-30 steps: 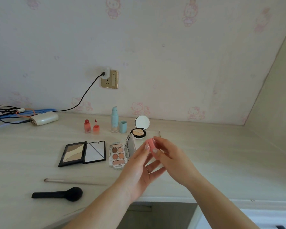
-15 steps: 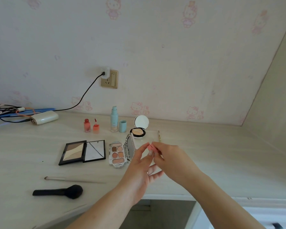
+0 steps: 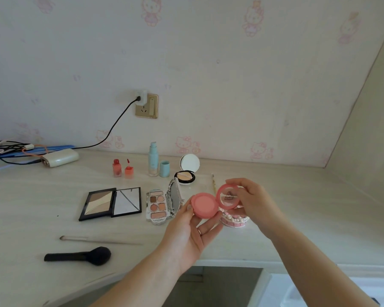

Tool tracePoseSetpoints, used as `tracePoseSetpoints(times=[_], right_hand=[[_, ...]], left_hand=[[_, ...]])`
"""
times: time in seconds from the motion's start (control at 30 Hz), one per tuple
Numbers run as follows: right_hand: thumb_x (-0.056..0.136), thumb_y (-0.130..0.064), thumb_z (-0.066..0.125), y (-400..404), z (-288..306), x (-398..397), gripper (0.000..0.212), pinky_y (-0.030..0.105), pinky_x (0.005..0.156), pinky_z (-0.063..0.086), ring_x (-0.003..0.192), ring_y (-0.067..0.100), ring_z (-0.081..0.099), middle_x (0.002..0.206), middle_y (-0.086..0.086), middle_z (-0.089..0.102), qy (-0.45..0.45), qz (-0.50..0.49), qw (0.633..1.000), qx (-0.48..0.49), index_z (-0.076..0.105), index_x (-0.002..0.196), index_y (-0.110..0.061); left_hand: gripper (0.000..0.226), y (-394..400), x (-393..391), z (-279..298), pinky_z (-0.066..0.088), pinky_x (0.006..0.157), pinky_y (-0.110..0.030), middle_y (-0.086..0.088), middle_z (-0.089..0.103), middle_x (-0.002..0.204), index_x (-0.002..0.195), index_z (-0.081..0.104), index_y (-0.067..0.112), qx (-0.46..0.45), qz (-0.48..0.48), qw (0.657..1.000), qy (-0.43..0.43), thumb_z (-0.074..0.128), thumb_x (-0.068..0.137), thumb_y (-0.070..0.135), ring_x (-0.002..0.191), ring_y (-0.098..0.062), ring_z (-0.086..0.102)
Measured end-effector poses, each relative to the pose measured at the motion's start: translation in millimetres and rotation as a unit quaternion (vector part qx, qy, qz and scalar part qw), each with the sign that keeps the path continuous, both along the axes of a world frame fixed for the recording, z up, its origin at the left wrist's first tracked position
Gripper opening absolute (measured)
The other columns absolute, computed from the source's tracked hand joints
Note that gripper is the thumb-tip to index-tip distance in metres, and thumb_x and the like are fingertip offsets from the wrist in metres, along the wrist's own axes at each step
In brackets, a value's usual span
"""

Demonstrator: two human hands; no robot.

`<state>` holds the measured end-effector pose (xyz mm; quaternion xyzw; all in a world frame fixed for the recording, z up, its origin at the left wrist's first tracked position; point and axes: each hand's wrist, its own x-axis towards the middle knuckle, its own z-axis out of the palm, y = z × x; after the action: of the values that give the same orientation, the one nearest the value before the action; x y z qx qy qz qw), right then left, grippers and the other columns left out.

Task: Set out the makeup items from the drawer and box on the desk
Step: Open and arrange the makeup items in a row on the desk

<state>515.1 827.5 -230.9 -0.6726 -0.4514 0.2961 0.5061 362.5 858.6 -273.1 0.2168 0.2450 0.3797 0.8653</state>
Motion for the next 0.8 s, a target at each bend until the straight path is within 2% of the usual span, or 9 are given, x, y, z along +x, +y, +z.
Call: tracePoseSetpoints(times=[0.13, 0.23, 0.33, 0.43, 0.5, 0.6, 0.67, 0.73, 0.8], right_hand=[[0.097, -0.009, 0.043, 8, -7, 8, 0.026, 0.033, 0.067, 0.059, 0.074, 0.011, 0.066, 0.095, -0.003, 0.065, -0.055, -0.003, 0.998, 0.005, 0.061, 0.110, -0.020], [0.097, -0.010, 0.043, 17, -10, 11, 0.029, 0.035, 0.070, 0.059, 0.074, 0.011, 0.064, 0.096, -0.002, 0.065, -0.095, -0.008, 0.995, -0.010, 0.060, 0.116, -0.022], [0.096, -0.009, 0.038, 32, -14, 10, 0.036, 0.038, 0.070, 0.056, 0.086, 0.024, 0.067, 0.104, 0.002, 0.067, -0.136, 0.004, 0.990, -0.039, 0.060, 0.120, -0.023], [0.094, -0.008, 0.036, 49, -18, 8, 0.040, 0.035, 0.073, 0.051, 0.091, 0.021, 0.066, 0.109, -0.001, 0.067, -0.174, 0.024, 0.983, -0.052, 0.059, 0.125, -0.020], [0.094, -0.008, 0.035, 57, -20, 6, 0.041, 0.035, 0.078, 0.052, 0.091, 0.020, 0.066, 0.111, -0.002, 0.066, -0.185, 0.028, 0.981, -0.055, 0.057, 0.126, -0.020], [0.095, -0.007, 0.033, 65, -19, 2, 0.043, 0.025, 0.076, 0.043, 0.089, 0.012, 0.058, 0.111, -0.005, 0.061, -0.210, 0.041, 0.974, -0.069, 0.055, 0.130, -0.020], [0.096, -0.006, 0.032, 71, -19, -1, 0.045, 0.021, 0.074, 0.038, 0.091, 0.009, 0.052, 0.112, -0.005, 0.060, -0.227, 0.048, 0.970, -0.077, 0.054, 0.131, -0.020], [0.095, -0.005, 0.033, 77, -22, -2, 0.044, 0.020, 0.072, 0.039, 0.093, 0.010, 0.055, 0.121, -0.001, 0.062, -0.233, 0.054, 0.968, -0.077, 0.056, 0.130, -0.021], [0.095, -0.005, 0.034, 82, -26, -1, 0.045, 0.020, 0.078, 0.039, 0.101, 0.013, 0.057, 0.126, 0.000, 0.061, -0.233, 0.057, 0.967, -0.083, 0.056, 0.130, -0.021]], left_hand=[[0.017, -6, 0, -6, 0.056, 0.079, -0.046, -0.014, 0.069, 0.111, 0.109, 0.056, 0.016, -0.007, 0.003, 0.996, 0.092, 0.042, 0.100, 0.015, 0.106, -0.032, 0.064], [0.022, -10, -4, -15, 0.053, 0.077, -0.043, -0.014, 0.059, 0.118, 0.118, 0.050, 0.011, -0.002, 0.024, 0.990, 0.139, 0.044, 0.097, 0.008, 0.114, -0.029, 0.057], [0.027, -9, -8, -18, 0.051, 0.071, -0.039, -0.014, 0.056, 0.118, 0.122, 0.048, 0.007, -0.004, 0.041, 0.988, 0.148, 0.045, 0.096, 0.004, 0.114, -0.028, 0.055], [0.027, -6, -9, -16, 0.051, 0.074, -0.038, -0.011, 0.056, 0.120, 0.123, 0.050, 0.008, -0.003, 0.048, 0.987, 0.151, 0.044, 0.096, 0.004, 0.114, -0.025, 0.054], [0.027, -3, -9, -15, 0.051, 0.076, -0.039, -0.009, 0.056, 0.113, 0.123, 0.051, 0.008, -0.005, 0.056, 0.987, 0.153, 0.045, 0.096, 0.005, 0.113, -0.024, 0.054], [0.024, -1, -10, -15, 0.051, 0.077, -0.040, -0.007, 0.055, 0.102, 0.119, 0.051, 0.008, -0.009, 0.068, 0.985, 0.156, 0.046, 0.096, 0.004, 0.117, -0.027, 0.054], [0.018, -1, -10, -14, 0.050, 0.084, -0.043, -0.007, 0.055, 0.102, 0.112, 0.052, 0.009, -0.009, 0.073, 0.984, 0.160, 0.047, 0.095, 0.004, 0.119, -0.027, 0.053], [0.014, 0, -10, -14, 0.046, 0.093, -0.045, -0.006, 0.057, 0.106, 0.103, 0.056, 0.013, -0.005, 0.069, 0.984, 0.162, 0.048, 0.095, 0.005, 0.118, -0.025, 0.052], [0.015, 1, -10, -13, 0.045, 0.097, -0.046, -0.007, 0.058, 0.111, 0.100, 0.057, 0.016, -0.001, 0.066, 0.985, 0.161, 0.049, 0.094, 0.005, 0.118, -0.024, 0.051]])
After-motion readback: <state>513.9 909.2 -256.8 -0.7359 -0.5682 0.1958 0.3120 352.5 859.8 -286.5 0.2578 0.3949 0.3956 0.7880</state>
